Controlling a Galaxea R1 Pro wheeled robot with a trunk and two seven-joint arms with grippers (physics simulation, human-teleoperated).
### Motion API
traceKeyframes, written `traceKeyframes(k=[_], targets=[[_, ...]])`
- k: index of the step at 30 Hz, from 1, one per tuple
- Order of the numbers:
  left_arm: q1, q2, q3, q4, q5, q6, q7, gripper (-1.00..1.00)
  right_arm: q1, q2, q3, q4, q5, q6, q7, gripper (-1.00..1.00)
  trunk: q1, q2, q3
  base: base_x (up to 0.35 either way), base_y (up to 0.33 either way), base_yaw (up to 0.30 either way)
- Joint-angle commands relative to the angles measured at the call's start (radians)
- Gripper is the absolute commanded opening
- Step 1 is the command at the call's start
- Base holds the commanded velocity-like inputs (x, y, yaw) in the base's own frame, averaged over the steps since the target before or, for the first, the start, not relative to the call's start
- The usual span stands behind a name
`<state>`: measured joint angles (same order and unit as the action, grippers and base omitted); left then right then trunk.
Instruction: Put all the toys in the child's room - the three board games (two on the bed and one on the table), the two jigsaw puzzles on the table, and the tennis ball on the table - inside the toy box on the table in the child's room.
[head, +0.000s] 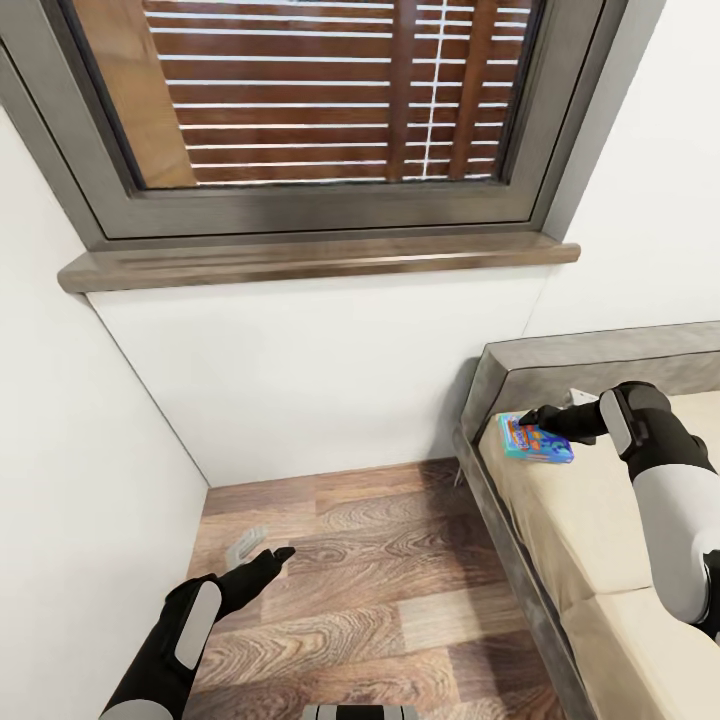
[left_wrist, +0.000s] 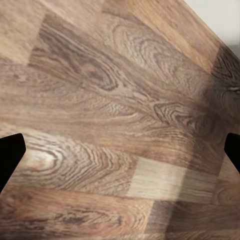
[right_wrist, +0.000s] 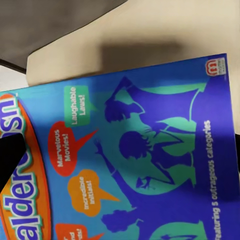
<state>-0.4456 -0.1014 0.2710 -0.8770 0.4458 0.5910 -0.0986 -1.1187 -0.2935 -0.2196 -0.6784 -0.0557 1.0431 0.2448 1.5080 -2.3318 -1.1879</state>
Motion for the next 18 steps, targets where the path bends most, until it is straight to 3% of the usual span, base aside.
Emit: traceKeyframes(k=[1, 18], targets=[[-0.001, -0.001, 0.005, -0.001, 0.001, 0.007, -0.004, 1.0, 0.0, 0.0, -0.001, 0.002, -0.004, 0.004, -0.002, 1.0, 0.0, 0.0, -0.001, 0.0, 0.0, 0.002], [-0.001, -0.001, 0.005, 0.0, 0.001, 0.007, -0.004, 1.0, 0.0, 0.0, -0.002, 0.002, -0.004, 0.004, -0.002, 1.0, 0.0, 0.0, -0.001, 0.0, 0.0, 0.0]])
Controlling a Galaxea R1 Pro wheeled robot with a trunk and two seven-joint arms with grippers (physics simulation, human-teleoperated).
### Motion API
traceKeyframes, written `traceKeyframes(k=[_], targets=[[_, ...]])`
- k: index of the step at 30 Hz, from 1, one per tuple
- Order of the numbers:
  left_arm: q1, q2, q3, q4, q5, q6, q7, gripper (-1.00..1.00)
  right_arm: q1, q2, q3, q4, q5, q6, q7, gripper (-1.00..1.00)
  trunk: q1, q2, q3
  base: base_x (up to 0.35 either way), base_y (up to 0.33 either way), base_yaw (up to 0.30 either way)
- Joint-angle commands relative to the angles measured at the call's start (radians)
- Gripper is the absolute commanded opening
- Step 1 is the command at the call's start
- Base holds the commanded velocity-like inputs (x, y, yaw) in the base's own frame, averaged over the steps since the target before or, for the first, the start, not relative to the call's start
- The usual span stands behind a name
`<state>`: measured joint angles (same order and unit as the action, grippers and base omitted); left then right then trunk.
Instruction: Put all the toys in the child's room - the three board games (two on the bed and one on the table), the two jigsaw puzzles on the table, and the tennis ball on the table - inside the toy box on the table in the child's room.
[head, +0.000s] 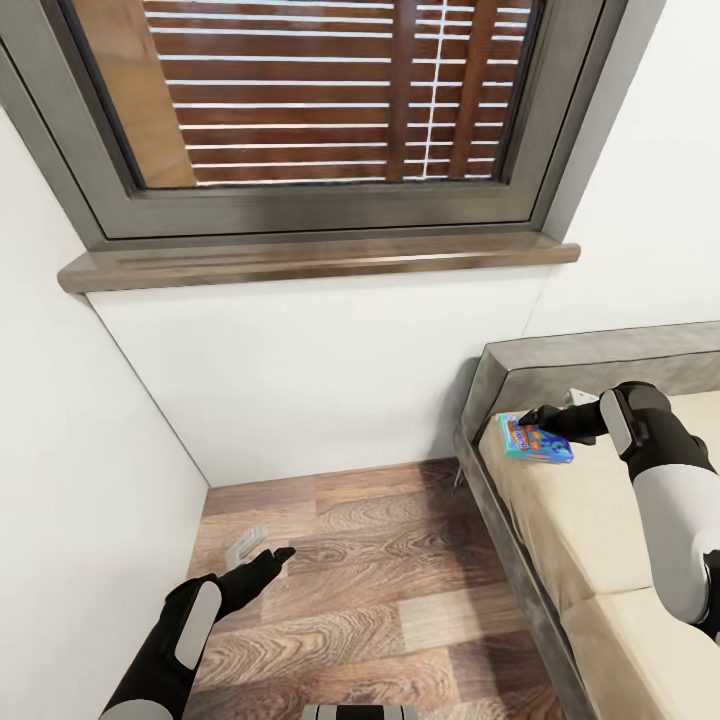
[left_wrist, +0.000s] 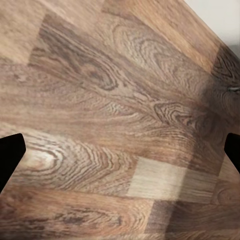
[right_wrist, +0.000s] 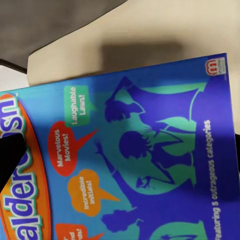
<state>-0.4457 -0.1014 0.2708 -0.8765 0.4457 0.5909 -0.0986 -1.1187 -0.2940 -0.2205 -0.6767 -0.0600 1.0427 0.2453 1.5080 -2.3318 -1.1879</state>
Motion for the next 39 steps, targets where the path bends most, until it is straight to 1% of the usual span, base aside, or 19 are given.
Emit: traceKeyframes(k=[1, 12, 18, 26, 39], targets=[[-0.001, -0.001, 0.005, -0.001, 0.001, 0.007, -0.004, 1.0, 0.0, 0.0, -0.001, 0.0, 0.0, 0.004, -0.003, 1.0, 0.0, 0.0, -0.001, 0.0, 0.0, 0.0], [-0.001, -0.001, 0.005, -0.001, 0.001, 0.007, -0.004, 1.0, 0.0, 0.0, -0.002, 0.0, 0.0, 0.004, -0.003, 1.0, 0.0, 0.0, -0.001, 0.0, 0.0, 0.004], [-0.001, -0.001, 0.005, -0.002, 0.001, 0.007, -0.004, 1.0, 0.0, -0.001, -0.002, 0.0, -0.001, 0.004, -0.003, 1.0, 0.0, 0.0, -0.001, 0.0, 0.0, 0.092], [-0.001, -0.001, 0.005, -0.002, 0.001, 0.007, -0.004, 1.0, 0.0, -0.007, -0.003, 0.0, -0.001, 0.004, -0.002, 1.0, 0.0, 0.0, -0.001, 0.0, 0.0, 0.062], [-0.001, -0.001, 0.005, -0.001, 0.001, 0.007, -0.004, 1.0, -0.001, -0.011, -0.005, 0.0, 0.0, 0.004, -0.002, 1.0, 0.0, 0.0, -0.001, 0.0, 0.0, 0.014]])
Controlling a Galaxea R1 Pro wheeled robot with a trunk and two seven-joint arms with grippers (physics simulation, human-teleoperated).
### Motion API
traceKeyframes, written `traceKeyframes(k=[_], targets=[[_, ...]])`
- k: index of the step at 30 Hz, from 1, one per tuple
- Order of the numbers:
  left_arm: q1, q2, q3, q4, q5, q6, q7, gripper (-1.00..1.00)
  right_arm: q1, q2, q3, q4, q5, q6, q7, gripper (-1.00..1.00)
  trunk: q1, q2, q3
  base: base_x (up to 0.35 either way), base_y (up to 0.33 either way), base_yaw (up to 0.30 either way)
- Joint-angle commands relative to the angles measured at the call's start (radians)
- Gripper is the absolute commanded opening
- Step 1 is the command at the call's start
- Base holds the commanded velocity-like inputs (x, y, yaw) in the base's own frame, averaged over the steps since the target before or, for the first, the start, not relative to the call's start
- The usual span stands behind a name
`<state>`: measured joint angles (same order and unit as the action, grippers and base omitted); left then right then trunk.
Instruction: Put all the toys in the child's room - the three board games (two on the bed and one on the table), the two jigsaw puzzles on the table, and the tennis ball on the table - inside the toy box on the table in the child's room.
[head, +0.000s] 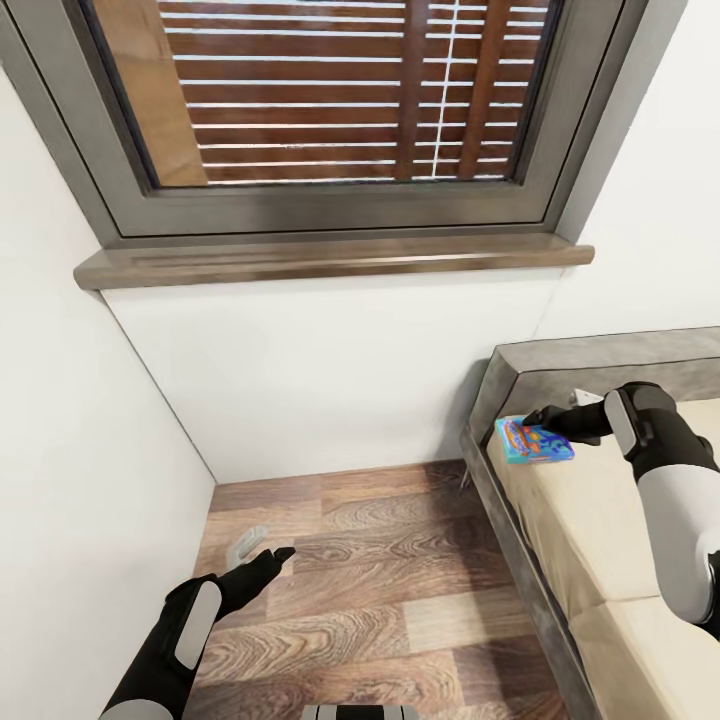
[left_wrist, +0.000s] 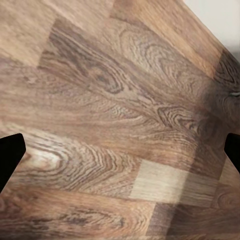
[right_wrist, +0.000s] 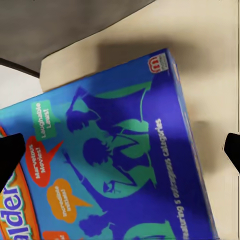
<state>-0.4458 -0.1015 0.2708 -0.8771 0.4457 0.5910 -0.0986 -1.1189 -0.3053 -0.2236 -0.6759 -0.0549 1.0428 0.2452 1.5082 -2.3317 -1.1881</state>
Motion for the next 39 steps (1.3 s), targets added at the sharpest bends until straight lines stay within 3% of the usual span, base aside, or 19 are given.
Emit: traceKeyframes(k=[1, 23, 31, 39], targets=[[-0.001, -0.001, 0.005, -0.001, 0.001, 0.007, -0.004, 1.0, 0.0, -0.001, -0.002, -0.001, -0.006, 0.004, -0.002, 1.0, 0.0, 0.0, -0.001, 0.0, 0.0, 0.004], [-0.001, -0.001, 0.005, -0.001, 0.001, 0.007, -0.004, 1.0, -0.001, -0.01, -0.003, -0.001, -0.005, 0.004, -0.002, 1.0, 0.0, 0.0, -0.001, 0.0, 0.0, 0.001], [-0.001, -0.001, 0.005, -0.001, 0.001, 0.007, -0.004, 1.0, -0.001, -0.043, -0.012, -0.008, -0.009, 0.004, -0.001, 1.0, 0.0, 0.0, -0.001, 0.0, 0.0, 0.0], [-0.001, -0.001, 0.005, 0.0, 0.001, 0.007, -0.004, 1.0, -0.002, -0.059, -0.016, -0.011, -0.012, 0.004, 0.0, 1.0, 0.0, 0.0, -0.001, 0.0, 0.0, 0.0]])
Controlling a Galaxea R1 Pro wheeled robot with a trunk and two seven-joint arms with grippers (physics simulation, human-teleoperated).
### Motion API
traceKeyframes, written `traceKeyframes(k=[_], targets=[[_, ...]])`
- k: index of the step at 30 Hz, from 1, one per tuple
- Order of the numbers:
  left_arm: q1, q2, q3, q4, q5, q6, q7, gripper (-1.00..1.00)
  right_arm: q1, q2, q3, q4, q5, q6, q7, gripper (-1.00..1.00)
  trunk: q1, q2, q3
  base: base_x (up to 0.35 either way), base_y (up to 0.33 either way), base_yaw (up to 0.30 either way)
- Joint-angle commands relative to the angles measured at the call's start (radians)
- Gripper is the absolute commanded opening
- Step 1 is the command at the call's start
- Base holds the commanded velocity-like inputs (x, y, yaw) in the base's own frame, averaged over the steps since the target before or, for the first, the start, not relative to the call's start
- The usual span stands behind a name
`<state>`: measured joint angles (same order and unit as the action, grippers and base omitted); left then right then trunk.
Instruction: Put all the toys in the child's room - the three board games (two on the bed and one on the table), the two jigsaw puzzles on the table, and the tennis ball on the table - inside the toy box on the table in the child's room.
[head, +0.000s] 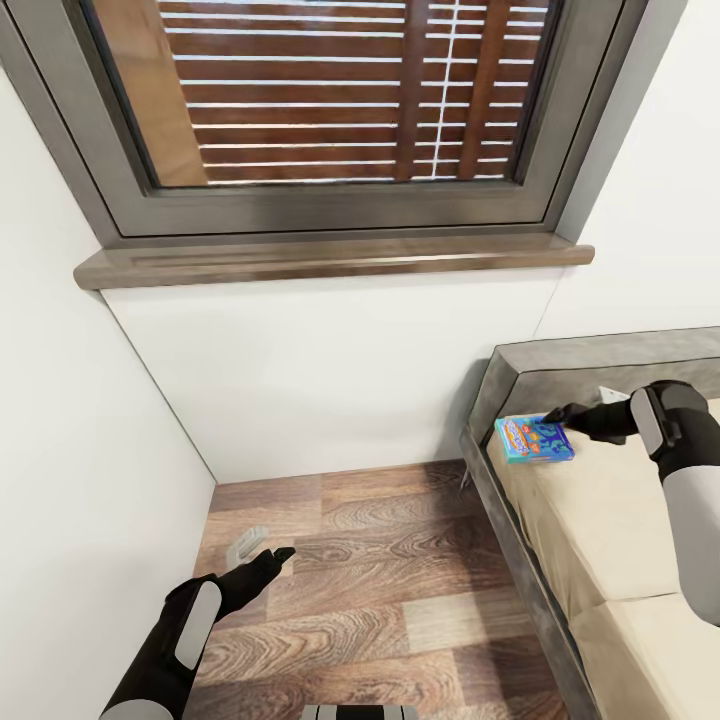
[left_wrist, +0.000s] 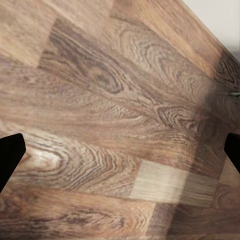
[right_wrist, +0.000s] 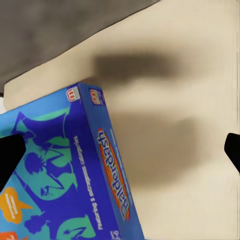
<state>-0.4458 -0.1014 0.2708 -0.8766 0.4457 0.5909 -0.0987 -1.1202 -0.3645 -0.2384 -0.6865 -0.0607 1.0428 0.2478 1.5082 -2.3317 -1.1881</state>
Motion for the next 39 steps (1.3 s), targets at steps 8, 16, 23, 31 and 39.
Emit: traceKeyframes(k=[8, 16, 23, 31, 39], targets=[[-0.001, -0.001, 0.005, -0.001, 0.001, 0.007, -0.004, 1.0, -0.001, -0.016, -0.003, -0.01, -0.008, 0.004, -0.002, 1.0, 0.0, 0.0, -0.001, 0.0, 0.0, 0.0], [-0.001, -0.001, 0.005, -0.001, 0.001, 0.007, -0.004, 1.0, -0.001, -0.029, -0.005, -0.023, -0.009, 0.004, -0.002, 1.0, 0.0, 0.0, -0.001, 0.0, 0.0, 0.0], [-0.001, -0.001, 0.005, -0.001, 0.001, 0.007, -0.005, 1.0, 0.001, -0.05, -0.006, -0.049, -0.01, 0.004, 0.002, 1.0, 0.0, 0.0, -0.001, 0.0, 0.0, 0.0], [-0.004, -0.004, 0.004, -0.002, 0.002, 0.007, -0.005, 1.0, 0.045, -0.112, -0.006, -0.124, -0.013, 0.004, 0.107, 1.0, 0.0, 0.0, -0.001, 0.0, 0.0, 0.0], [-0.015, -0.014, -0.038, -0.006, 0.003, 0.007, -0.006, 1.0, 0.183, -0.207, -0.054, -0.259, -0.013, 0.004, 0.347, 1.0, 0.0, 0.0, -0.001, 0.0, 0.0, 0.0]])
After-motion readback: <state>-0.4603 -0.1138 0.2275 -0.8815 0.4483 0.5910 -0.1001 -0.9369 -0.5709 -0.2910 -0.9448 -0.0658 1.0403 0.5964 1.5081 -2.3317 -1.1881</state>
